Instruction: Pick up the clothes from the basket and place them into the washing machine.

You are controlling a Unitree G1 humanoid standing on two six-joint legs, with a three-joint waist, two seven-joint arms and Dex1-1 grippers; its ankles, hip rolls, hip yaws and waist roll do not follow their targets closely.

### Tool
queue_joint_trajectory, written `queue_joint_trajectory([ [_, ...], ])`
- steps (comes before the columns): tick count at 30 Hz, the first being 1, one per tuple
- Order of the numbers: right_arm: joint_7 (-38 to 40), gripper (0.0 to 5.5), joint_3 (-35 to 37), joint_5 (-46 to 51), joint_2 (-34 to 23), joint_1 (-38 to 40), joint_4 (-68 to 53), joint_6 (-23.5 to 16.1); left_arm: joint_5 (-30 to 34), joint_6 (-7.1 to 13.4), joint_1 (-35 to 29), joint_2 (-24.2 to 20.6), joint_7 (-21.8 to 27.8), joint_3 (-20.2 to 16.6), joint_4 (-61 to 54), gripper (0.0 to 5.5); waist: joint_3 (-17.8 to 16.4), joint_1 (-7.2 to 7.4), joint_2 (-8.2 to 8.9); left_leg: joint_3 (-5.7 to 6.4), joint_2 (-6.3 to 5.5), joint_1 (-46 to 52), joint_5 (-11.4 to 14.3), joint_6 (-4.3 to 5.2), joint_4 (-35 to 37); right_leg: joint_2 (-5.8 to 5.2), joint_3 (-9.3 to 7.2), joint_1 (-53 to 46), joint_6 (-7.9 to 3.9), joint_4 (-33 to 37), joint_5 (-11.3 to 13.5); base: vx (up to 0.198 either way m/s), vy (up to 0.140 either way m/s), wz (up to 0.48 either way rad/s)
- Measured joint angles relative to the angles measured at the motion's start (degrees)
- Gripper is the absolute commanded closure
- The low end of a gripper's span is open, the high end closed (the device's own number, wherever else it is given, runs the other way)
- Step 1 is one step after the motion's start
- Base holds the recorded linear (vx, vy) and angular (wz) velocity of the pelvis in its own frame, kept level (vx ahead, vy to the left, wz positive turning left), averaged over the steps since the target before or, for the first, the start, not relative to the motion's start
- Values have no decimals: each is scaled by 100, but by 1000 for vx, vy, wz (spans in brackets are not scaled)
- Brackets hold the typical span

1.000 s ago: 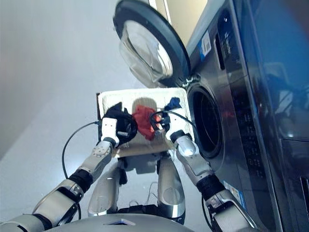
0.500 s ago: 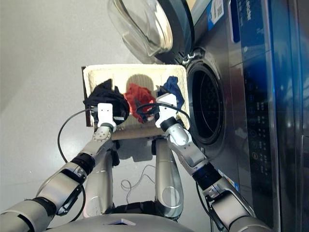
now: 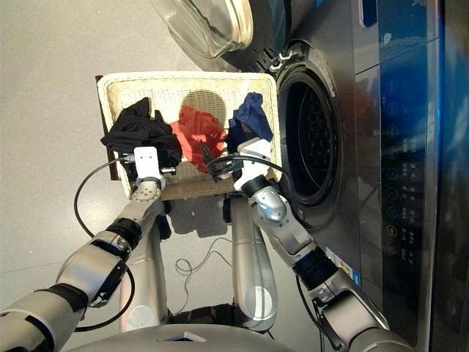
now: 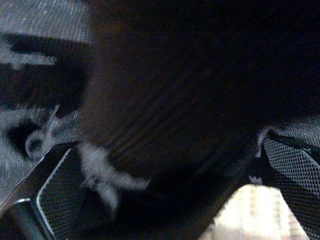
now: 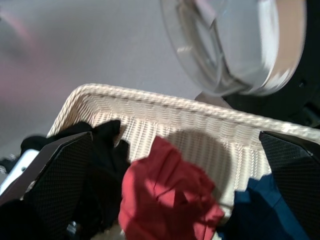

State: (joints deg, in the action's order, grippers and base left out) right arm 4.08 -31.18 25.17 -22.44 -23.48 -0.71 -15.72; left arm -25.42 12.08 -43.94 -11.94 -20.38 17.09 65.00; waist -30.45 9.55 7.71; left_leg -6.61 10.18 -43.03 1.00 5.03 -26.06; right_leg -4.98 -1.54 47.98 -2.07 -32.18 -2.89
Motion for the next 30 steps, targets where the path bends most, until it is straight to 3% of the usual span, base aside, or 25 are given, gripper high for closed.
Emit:
queue_joint_trajectory([
  [4,-69,0,-5,73,-78,16,-242,-99,-49,-1,-169,-60,-13,-40,71,0,11,11,124,26,24,-159,24,10,-93,17,-10,132,11,-57,-2,0,0,0],
  [15,-116,0,-15,107,-175,44,-246,-99,-146,0,-292,-98,-53,-56,72,0,15,49,134,28,31,-292,40,7,-118,22,-8,261,10,-67,-8,0,0,0],
  [16,-120,0,-15,107,-192,44,-246,-99,-146,0,-292,-98,-55,-55,72,47,15,53,134,27,31,-292,40,7,-112,23,-8,261,9,-61,-8,0,0,0],
  [17,-131,0,-13,108,-195,44,-246,-99,-144,0,-292,-102,-58,-53,72,339,15,58,134,26,32,-292,41,9,-110,24,-8,262,9,-58,-8,0,0,0],
  [18,-160,0,-14,108,-195,44,-246,-99,-144,0,-295,-103,-58,-53,72,481,15,67,134,23,33,-292,42,10,-109,24,-7,262,9,-56,-8,0,0,0],
  [19,-183,0,-14,107,-195,42,-247,-99,-143,0,-303,-108,-57,-52,72,550,15,82,134,23,33,-292,44,10,-110,24,-6,261,9,-53,-9,0,0,0],
  [22,-191,0,-14,106,-195,29,-247,-99,-142,1,-333,-99,-56,-52,72,550,15,143,134,17,33,-292,45,9,-109,25,-3,261,9,-47,-8,0,0,0],
  [30,-172,0,-23,97,-194,78,-243,-101,-139,5,-268,-48,-70,-38,52,550,15,142,135,-34,42,-42,1,16,114,46,8,62,32,95,26,0,0,0],
])
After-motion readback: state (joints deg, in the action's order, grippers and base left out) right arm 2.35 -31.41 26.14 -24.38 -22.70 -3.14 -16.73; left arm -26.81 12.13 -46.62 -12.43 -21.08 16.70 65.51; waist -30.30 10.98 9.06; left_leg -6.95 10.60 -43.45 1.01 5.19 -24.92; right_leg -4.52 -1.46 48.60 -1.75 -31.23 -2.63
